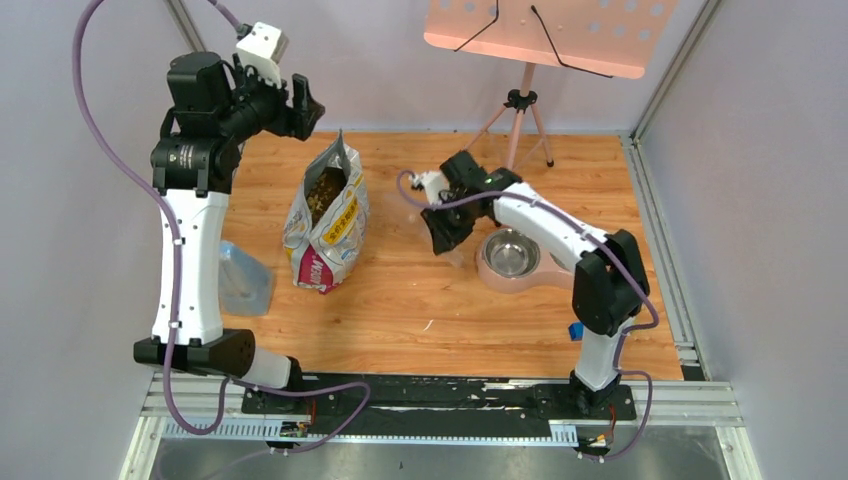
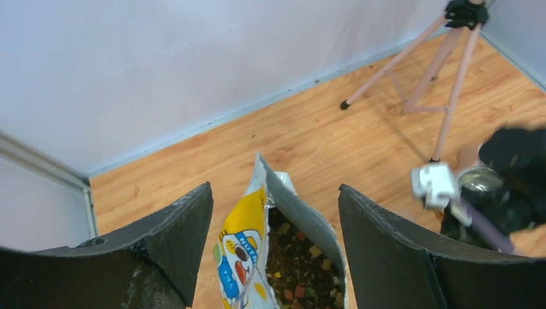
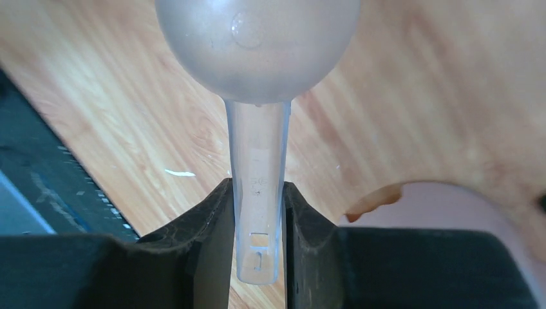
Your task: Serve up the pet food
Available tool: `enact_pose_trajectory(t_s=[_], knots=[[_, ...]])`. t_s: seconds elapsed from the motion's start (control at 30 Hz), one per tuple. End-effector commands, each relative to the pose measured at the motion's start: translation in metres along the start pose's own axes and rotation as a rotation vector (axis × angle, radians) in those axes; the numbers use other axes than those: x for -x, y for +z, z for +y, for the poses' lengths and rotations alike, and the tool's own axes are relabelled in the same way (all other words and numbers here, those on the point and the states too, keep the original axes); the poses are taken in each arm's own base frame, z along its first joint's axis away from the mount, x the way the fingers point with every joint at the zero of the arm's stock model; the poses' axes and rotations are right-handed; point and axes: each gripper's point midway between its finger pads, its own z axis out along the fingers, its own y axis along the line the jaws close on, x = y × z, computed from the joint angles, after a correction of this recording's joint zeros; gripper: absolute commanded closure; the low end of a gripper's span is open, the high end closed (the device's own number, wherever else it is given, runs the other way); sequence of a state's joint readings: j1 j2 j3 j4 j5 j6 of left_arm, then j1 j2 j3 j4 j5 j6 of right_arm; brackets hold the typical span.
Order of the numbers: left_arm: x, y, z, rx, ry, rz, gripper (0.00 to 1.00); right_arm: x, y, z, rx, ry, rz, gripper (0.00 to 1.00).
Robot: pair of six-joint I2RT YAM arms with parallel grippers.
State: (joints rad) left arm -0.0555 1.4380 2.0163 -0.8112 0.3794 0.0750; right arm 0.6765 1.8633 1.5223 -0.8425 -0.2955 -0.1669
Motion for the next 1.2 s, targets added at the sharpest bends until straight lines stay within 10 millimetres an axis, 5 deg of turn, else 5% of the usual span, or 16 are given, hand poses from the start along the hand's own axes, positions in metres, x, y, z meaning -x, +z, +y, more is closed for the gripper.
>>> enact_pose_trajectory(t_s=[0.0,0.2,0.23,0.27,0.3,0.33,0.37,0.4,0.43,0.47,0.6,1.17], knots=[[0.020,-0.007,-0.041,-0.124,0.184,-0.065,0.21,0.063,-0.091,0.019,0.183,-0.105,-0.239,1.00],[0.019,-0.001,-0.080,-0.139,0.657,-0.144,0.19,0.100,-0.177,0.036,0.407,-0.153,-0.444,1.00],[0.003,0.006,-0.085,-0.175,0.736,-0.135,0.18,0.102,-0.191,0.042,0.460,-0.180,-0.485,1.00],[0.020,-0.006,-0.095,-0.191,0.798,-0.241,0.14,0.104,-0.203,0.046,0.498,-0.213,-0.522,1.00],[0.000,0.003,-0.100,-0.221,0.884,-0.241,0.12,0.106,-0.212,0.048,0.519,-0.235,-0.548,1.00],[0.024,-0.011,-0.109,-0.194,0.958,-0.386,0.11,0.107,-0.217,0.049,0.531,-0.248,-0.563,1.00],[0.012,-0.014,-0.113,-0.190,1.058,-0.424,0.10,0.107,-0.221,0.050,0.543,-0.260,-0.571,1.00],[0.030,-0.022,-0.123,-0.161,1.132,-0.554,0.09,0.107,-0.223,0.052,0.551,-0.268,-0.573,1.00],[0.018,-0.020,-0.126,-0.152,1.243,-0.584,0.09,0.107,-0.222,0.052,0.563,-0.264,-0.567,1.00],[0.029,-0.027,-0.134,-0.130,1.309,-0.679,0.08,0.106,-0.222,0.054,0.580,-0.257,-0.562,1.00],[0.019,-0.021,-0.146,-0.091,1.546,-0.787,0.05,0.105,-0.222,0.058,0.643,-0.219,-0.539,1.00],[0.001,-0.016,-0.201,-0.204,1.661,-1.016,0.17,0.097,-0.213,0.066,0.737,-0.095,-0.471,1.00]])
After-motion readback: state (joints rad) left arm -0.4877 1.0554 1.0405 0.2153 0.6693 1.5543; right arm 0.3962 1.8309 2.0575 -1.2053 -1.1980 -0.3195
